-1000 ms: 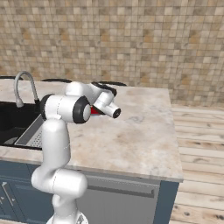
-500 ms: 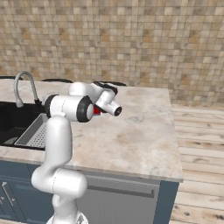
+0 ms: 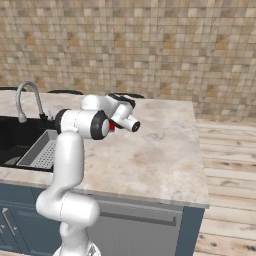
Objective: Place the beer and liquor on the top shelf of the fridge to keep them out of children's reach, and place the tangerine on lower shelves for easy access.
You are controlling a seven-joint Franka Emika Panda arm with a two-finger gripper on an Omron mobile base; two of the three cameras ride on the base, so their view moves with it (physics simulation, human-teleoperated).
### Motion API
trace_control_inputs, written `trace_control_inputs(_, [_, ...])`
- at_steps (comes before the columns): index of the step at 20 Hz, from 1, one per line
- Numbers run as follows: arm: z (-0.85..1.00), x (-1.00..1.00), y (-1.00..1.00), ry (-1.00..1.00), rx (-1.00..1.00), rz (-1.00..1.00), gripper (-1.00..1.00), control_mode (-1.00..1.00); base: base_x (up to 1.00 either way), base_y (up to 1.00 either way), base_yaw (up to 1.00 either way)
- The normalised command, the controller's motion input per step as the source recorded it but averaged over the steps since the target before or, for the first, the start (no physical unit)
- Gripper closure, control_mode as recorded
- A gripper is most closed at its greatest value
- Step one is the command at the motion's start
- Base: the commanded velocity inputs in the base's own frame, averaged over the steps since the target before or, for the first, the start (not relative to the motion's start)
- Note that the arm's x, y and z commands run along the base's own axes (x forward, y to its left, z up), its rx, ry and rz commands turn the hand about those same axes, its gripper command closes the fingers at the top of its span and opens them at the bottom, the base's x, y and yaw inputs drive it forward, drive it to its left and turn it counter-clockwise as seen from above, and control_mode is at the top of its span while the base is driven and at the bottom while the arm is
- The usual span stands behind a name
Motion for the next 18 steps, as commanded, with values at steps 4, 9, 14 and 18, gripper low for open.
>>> trace_control_inputs(4, [-0.06, 0.0, 0.1, 0.0, 0.0, 0.0, -1.0, -1.0, 0.0, 0.0, 0.0])
trace_control_inputs(9, [-0.03, -0.01, 0.19, 0.0, -0.03, 0.0, -1.0, -1.0, 0.0, 0.0, 0.0])
trace_control_inputs(14, [0.0, -0.02, 0.18, 0.0, -0.04, 0.0, -1.0, -1.0, 0.0, 0.0, 0.0])
trace_control_inputs(18, [0.0, 0.0, 0.14, 0.0, -0.03, 0.0, -1.0, -1.0, 0.0, 0.0, 0.0])
